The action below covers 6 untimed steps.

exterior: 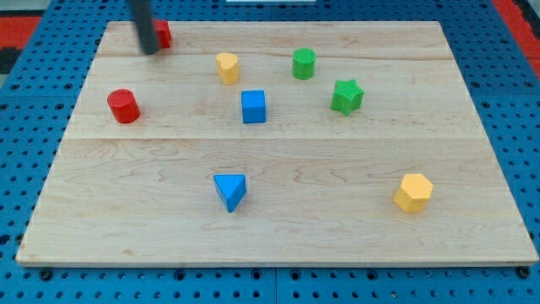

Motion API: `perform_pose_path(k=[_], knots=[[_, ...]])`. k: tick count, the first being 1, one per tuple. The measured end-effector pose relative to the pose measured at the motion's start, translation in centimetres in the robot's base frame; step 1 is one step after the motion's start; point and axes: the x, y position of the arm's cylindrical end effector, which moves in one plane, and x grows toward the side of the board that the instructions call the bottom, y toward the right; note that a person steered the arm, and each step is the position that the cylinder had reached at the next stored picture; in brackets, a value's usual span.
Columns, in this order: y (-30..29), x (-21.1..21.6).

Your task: Slide the red circle towards blue cube

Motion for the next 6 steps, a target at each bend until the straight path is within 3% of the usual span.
perform_pose_path(k=[1, 2, 4, 5, 6], knots=[[-6.5, 6.6], [-4.8, 11.8], [6.6, 11.7], [4.5, 13.3], [9.2, 19.6]])
